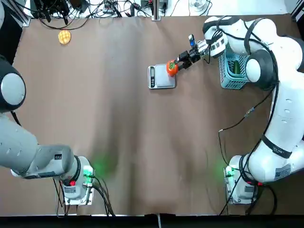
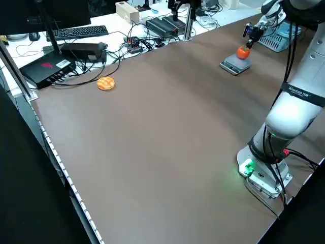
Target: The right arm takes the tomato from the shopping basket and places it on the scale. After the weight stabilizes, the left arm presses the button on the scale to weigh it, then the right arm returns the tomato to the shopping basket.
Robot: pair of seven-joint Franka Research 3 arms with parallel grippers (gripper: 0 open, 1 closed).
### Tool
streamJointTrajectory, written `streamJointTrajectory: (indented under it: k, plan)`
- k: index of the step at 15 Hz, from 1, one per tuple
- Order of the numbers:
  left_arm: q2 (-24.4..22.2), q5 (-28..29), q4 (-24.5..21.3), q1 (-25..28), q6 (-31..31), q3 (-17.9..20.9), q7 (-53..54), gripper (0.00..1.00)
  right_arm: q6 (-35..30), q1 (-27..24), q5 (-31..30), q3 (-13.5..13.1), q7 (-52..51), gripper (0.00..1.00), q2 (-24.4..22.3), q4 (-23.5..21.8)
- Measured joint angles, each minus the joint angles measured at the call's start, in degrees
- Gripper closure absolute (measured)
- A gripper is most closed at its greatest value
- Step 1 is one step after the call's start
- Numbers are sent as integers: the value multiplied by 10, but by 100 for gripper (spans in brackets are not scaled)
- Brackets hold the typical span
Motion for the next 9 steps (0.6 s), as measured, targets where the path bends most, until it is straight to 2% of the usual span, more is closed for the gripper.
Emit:
streamJointTrajectory:
  k: [2,5,9]
  plan:
    - [-15,0,-10,-34,0,34,-27,0,3,9,7,0,0,0,2,0]
    - [-35,-1,-32,-47,19,60,-37,0,6,14,8,0,-1,0,6,0]
    - [-77,-15,-99,-47,72,75,-38,0,10,14,9,0,-8,1,15,0]
